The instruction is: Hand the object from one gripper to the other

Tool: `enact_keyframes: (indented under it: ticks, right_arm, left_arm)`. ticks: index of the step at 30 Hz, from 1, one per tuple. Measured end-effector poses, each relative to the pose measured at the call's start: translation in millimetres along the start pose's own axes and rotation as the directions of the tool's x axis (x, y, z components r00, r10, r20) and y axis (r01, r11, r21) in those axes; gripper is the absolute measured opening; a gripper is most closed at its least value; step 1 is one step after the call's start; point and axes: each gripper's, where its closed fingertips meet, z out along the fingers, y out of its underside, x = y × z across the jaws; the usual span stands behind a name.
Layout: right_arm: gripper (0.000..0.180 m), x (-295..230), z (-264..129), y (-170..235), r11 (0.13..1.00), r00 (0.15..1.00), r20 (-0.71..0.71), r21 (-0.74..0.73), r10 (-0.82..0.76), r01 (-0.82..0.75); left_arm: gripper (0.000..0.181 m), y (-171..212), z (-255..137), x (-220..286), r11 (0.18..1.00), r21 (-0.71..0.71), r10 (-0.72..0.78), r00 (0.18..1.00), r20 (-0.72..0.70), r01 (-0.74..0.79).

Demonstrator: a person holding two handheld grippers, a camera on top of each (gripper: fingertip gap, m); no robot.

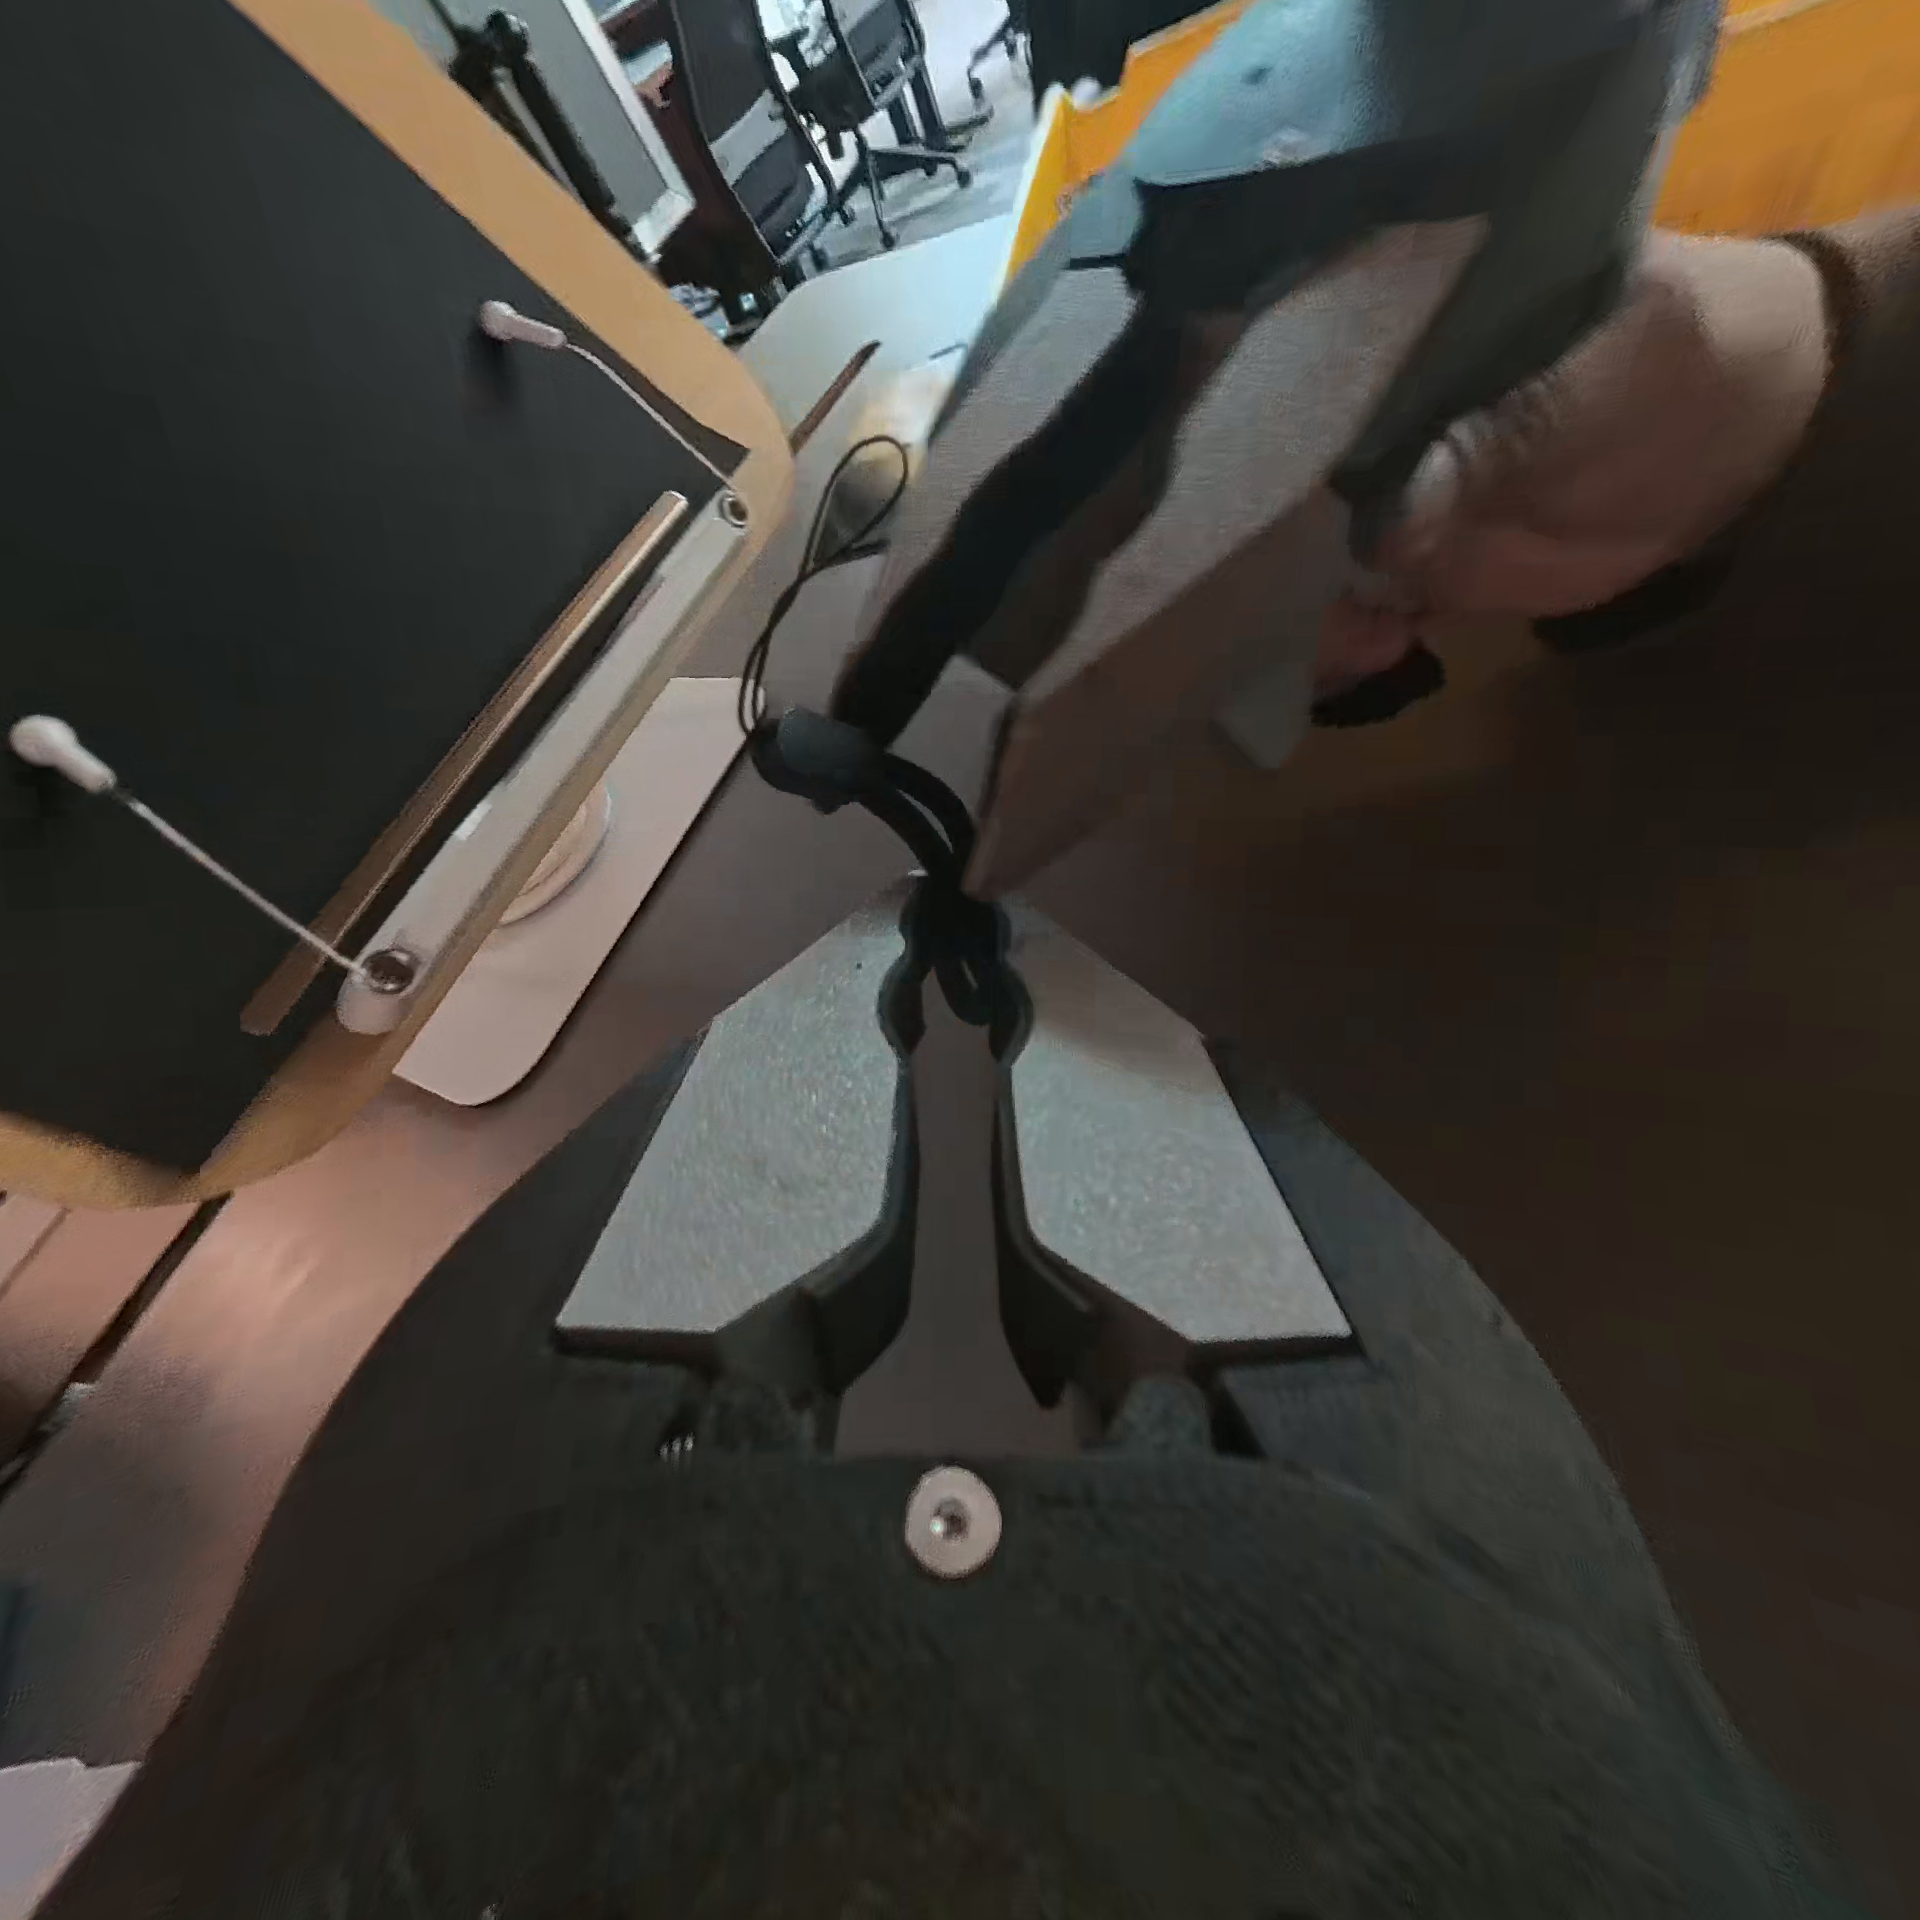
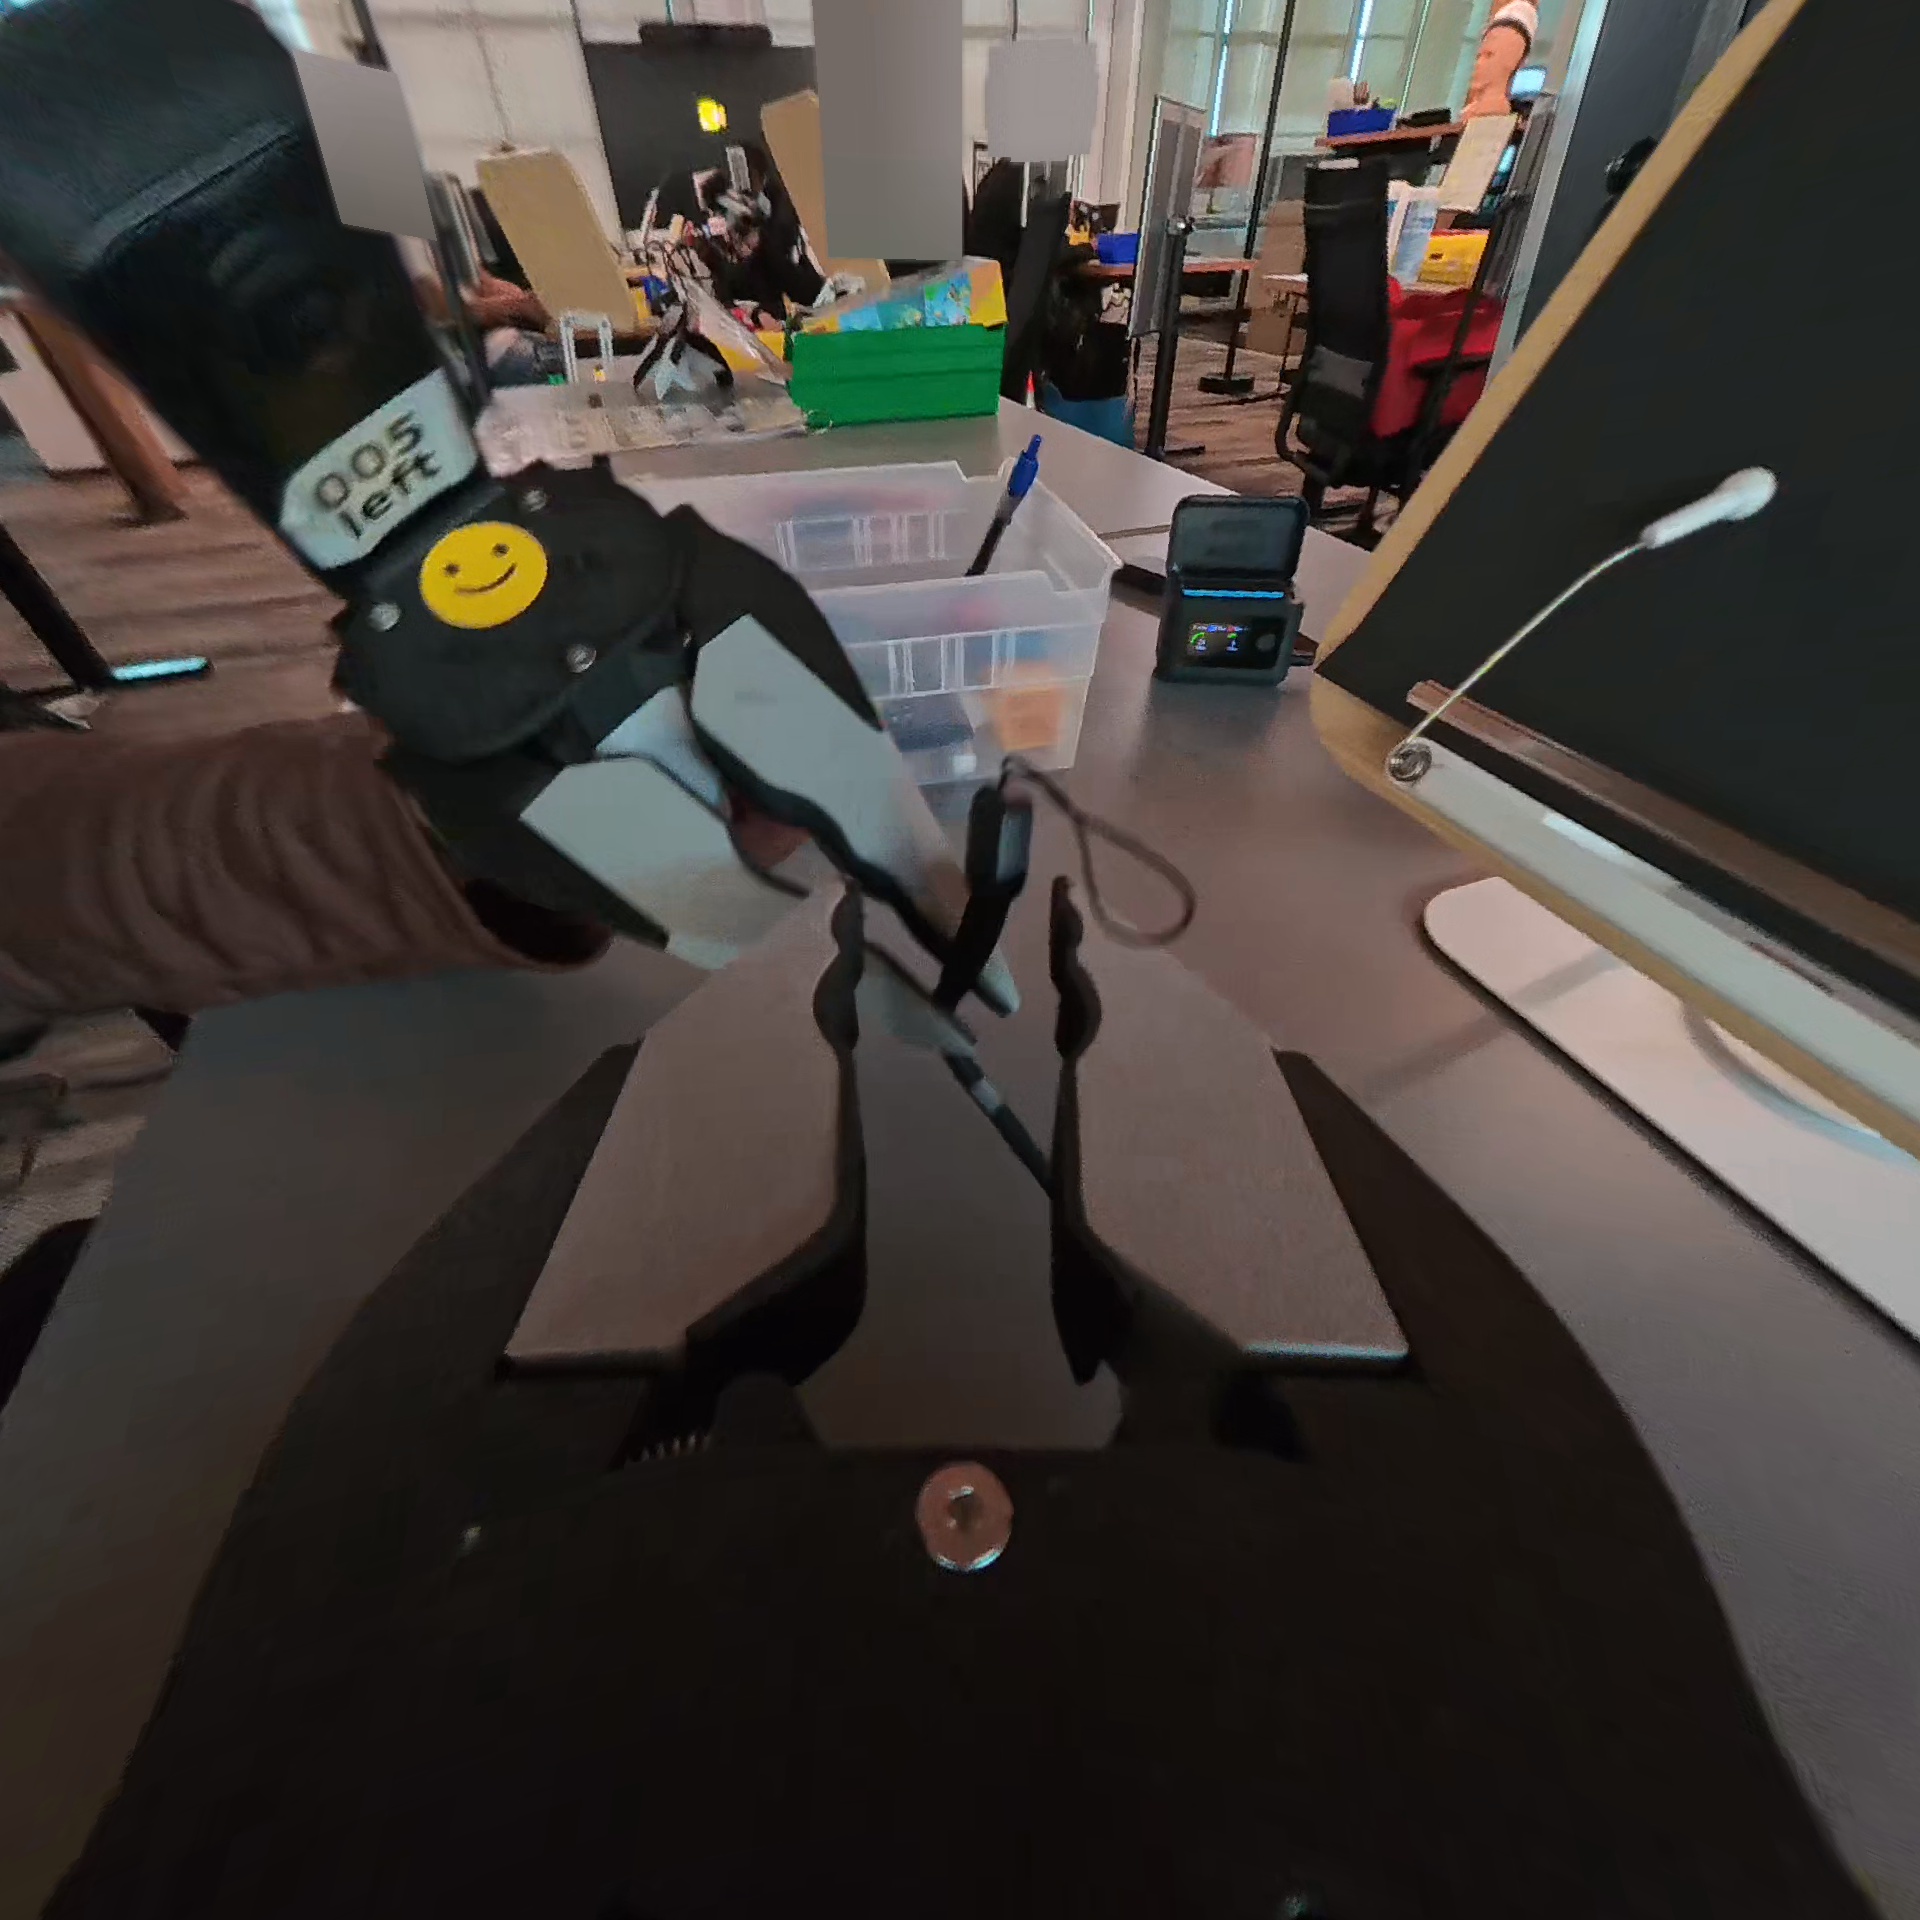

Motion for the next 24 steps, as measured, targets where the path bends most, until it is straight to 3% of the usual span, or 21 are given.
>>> enact_keyframes:
  ticks: [2,5,9,14,18,22,24]
  right_arm:
    - [0.006,6,0,2,1.000,0.999,-0.032,-0.010,-0.020,0.019]
    - [0.006,13,-8,-7,0.996,0.991,-0.098,0.016,-0.090,0.092]
    - [0.006,25,-29,-34,0.987,0.989,-0.145,0.157,0.003,0.020]
    - [0.006,31,-44,-49,0.948,0.983,-0.059,0.280,0.173,-0.150]
    - [0.006,21,-48,-58,0.893,0.953,0.113,0.333,0.281,-0.303]
    - [0.006,16,-42,-54,0.881,0.927,0.180,0.297,0.328,-0.369]
    - [0.006,19,-35,-43,0.899,0.928,0.150,0.236,0.342,-0.369]
  left_arm:
    - [0.005,3,4,8,0.998,-0.023,0.055,0.999,-0.001,-0.055]
    - [0.010,-1,3,11,0.999,0.010,0.053,0.999,-0.001,-0.053]
    - [0.039,5,5,14,0.999,-0.005,-0.054,0.996,-0.076,0.054]
    - [0.044,-6,5,23,0.984,0.056,-0.159,0.974,-0.163,0.170]
    - [0.044,-14,3,22,0.964,0.099,-0.223,0.956,-0.192,0.245]
    - [0.030,-29,-3,29,0.933,0.177,-0.258,0.925,-0.279,0.313]
    - [0.003,-39,-10,32,0.905,0.213,-0.281,0.895,-0.347,0.367]
